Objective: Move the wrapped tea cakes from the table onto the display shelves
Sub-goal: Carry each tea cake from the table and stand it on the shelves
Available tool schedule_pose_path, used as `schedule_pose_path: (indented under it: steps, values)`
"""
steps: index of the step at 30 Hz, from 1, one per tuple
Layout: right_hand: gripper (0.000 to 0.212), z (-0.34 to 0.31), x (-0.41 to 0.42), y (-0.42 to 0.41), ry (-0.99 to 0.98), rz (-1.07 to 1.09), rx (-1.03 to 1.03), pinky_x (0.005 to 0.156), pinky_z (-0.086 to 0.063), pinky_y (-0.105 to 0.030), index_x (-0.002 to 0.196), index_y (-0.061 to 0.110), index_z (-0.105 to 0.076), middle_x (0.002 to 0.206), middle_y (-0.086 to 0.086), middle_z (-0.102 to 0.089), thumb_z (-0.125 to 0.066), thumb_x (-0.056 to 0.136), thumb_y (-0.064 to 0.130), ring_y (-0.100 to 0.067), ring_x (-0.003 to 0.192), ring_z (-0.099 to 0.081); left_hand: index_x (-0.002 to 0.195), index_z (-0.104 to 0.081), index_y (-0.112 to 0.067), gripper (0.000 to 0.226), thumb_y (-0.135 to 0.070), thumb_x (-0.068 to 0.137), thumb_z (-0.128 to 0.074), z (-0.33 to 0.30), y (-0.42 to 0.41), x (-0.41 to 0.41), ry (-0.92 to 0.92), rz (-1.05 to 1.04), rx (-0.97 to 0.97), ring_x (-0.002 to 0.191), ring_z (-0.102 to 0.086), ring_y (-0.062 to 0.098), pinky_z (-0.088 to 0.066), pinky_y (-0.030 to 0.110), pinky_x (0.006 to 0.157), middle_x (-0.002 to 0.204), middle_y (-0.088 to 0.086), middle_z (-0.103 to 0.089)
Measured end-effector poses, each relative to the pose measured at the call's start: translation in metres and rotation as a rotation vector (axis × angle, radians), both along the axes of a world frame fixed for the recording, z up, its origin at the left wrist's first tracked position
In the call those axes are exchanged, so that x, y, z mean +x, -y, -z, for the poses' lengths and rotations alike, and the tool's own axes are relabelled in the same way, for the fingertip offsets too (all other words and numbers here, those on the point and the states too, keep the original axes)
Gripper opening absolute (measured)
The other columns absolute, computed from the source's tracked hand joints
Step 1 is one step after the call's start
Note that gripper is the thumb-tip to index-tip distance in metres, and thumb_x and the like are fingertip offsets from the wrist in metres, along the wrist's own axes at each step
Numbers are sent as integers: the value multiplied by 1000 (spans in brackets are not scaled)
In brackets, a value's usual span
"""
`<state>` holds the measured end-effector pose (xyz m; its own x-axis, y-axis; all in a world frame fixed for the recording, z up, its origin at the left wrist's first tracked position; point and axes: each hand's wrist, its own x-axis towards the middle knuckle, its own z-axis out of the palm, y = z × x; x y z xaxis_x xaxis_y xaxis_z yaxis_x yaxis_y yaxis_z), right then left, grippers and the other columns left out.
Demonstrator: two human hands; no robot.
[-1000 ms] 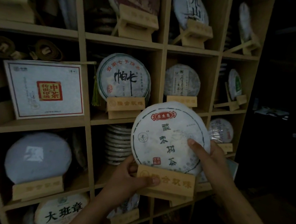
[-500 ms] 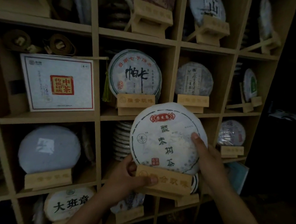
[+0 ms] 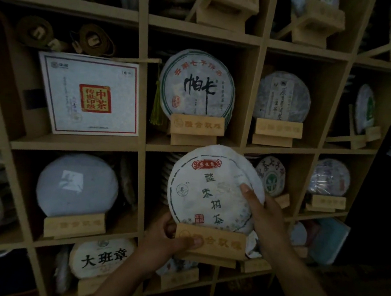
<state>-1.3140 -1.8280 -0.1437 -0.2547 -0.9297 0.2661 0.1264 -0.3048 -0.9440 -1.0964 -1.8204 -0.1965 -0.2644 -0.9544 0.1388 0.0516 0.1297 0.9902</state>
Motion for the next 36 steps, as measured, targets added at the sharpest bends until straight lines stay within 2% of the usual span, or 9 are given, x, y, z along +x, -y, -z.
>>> schedule_pose_path:
  steps: [4,7,9,12,17,26,29,31,36]
  values:
    - [45,25,3,20,164,-40,131,105,-47,-50,140,20,-52,135,-6,-61,-54,98,36,-27,121,-59,121,-59,-25,71,-21,56,-88,12,15,5,14,-18,17,99,-72,14,-58,25,74,109,-3,-75]
    - [36,50,9,23,101,-77,124,91,-56,-40,131,26,-57,124,1,-69,-60,95,21,-17,109,-67,119,-59,-30,66,-16,61,-89,20,30,14,44,-30,72,95,-69,2,-57,18,71,105,-13,-75]
    - [39,60,13,28,88,-76,150,91,-57,-42,133,21,-57,122,0,-69,-62,94,16,-18,108,-68,117,-60,-32,61,-13,66,-88,26,40,19,82,-13,102,89,-67,-7,-55,13,66,99,-24,-73]
    - [42,69,20,41,113,-86,178,99,-52,-51,136,15,-55,127,-7,-67,-62,94,14,-25,114,-65,114,-63,-34,69,-27,53,-95,34,52,26,92,-23,168,96,-68,2,-56,17,68,97,-22,-74]
    - [42,76,34,67,123,-106,177,100,-51,-50,136,13,-54,128,-9,-66,-61,94,13,-26,115,-64,115,-65,-31,80,-33,42,-97,47,74,35,60,-104,204,106,-68,20,-59,42,87,110,-3,-74]
    - [40,78,44,102,75,-120,147,98,-53,-47,135,17,-54,127,-4,-66,-60,95,18,-22,115,-63,112,-66,-29,58,-17,62,-91,56,103,39,32,-167,158,92,-72,8,-57,20,68,103,-9,-76]
    - [38,82,48,112,42,-111,133,89,-56,-34,132,21,-54,121,2,-66,-61,95,19,-14,110,-64,109,-65,-29,49,-5,70,-84,61,110,39,24,-216,135,88,-73,7,-56,17,65,101,-9,-76]
    - [35,86,52,118,28,-110,141,82,-56,-27,129,25,-53,116,8,-65,-61,95,21,-8,105,-63,110,-63,-27,48,-2,72,-82,63,114,39,22,-259,133,90,-72,10,-58,21,68,103,-4,-76]
    - [33,98,59,126,2,-115,151,84,-54,-26,127,31,-51,116,13,-63,-61,96,24,-4,105,-61,129,-51,-16,56,-3,80,-75,66,121,31,130,-349,114,113,-61,27,-53,52,95,123,6,-62]
